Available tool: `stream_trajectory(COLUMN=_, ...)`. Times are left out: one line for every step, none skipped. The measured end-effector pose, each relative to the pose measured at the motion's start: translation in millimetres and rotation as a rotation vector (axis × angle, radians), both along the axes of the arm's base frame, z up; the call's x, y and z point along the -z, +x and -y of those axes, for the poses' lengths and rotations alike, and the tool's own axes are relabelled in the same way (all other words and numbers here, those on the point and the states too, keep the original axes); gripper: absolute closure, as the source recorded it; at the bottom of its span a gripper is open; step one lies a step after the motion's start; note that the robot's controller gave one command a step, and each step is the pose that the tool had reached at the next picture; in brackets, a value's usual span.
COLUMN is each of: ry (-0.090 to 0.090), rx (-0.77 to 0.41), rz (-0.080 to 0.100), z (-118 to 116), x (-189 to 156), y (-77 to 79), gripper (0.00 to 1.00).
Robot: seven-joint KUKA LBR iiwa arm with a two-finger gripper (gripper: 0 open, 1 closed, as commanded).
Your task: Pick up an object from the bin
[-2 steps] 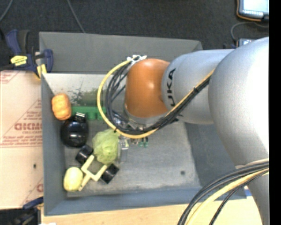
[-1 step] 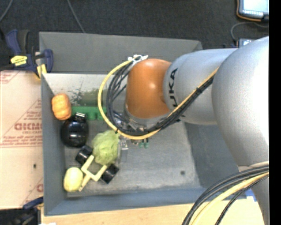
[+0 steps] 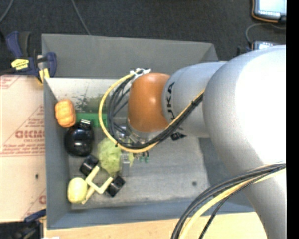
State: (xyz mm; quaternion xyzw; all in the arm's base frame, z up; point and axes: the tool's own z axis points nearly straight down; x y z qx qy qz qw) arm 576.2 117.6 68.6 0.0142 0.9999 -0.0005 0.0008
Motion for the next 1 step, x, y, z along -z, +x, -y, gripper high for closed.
stream_trajectory(ry=-0.001, rx=-0.118, rz=0.009, z=-0.2, x=-2.6, y=0.2, gripper=1.0)
